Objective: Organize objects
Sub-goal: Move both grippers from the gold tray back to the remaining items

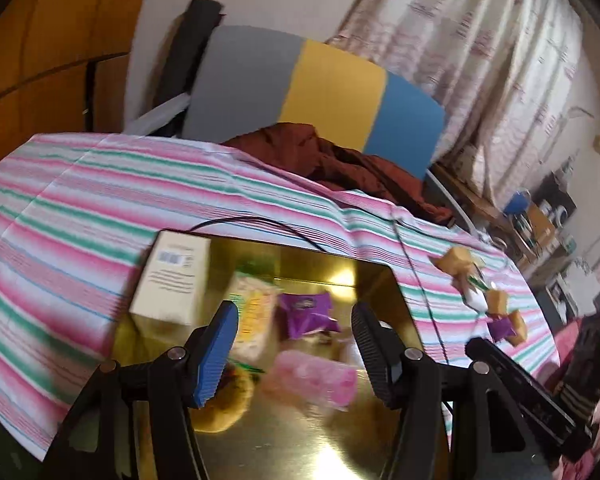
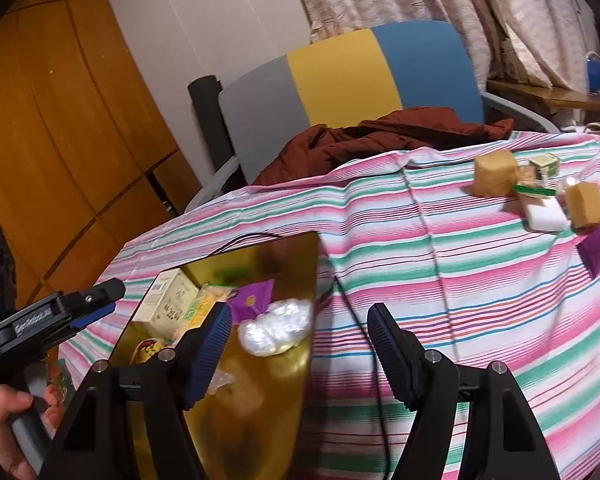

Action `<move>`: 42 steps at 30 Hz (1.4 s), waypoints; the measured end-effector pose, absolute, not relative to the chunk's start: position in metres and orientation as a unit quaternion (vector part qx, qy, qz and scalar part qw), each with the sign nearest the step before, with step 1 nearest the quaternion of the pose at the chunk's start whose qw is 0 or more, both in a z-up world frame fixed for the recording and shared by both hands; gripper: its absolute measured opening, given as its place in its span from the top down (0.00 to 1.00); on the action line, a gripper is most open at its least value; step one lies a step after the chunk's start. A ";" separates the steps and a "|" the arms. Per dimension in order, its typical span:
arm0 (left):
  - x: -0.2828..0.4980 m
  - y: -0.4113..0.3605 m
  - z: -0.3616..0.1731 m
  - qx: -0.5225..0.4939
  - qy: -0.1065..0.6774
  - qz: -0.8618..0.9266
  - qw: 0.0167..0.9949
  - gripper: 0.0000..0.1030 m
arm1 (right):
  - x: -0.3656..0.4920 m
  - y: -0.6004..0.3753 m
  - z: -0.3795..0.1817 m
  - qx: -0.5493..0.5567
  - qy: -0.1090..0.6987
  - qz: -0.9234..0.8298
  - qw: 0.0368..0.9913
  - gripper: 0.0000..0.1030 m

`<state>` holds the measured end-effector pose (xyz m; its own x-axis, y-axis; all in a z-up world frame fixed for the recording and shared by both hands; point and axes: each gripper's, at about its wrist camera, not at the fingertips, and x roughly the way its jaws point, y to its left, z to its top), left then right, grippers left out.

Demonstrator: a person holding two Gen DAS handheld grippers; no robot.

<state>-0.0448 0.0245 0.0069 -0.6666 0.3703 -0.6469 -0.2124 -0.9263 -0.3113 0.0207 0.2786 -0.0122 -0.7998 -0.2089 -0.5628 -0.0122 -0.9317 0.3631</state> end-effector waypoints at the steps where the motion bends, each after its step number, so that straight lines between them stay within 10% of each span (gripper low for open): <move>1: -0.044 0.031 0.008 -0.375 -0.099 0.906 0.168 0.42 | 0.021 0.281 -0.012 0.312 -0.179 -0.932 0.051 0.31; 34: -0.017 0.166 0.005 -0.402 -0.002 0.864 0.303 0.42 | 0.010 0.557 -0.080 0.342 -0.268 -0.873 -0.220 0.30; 42: -0.018 0.189 0.003 -0.405 0.015 0.858 0.316 0.42 | 0.003 0.512 -0.056 0.312 -0.235 -0.918 -0.072 0.30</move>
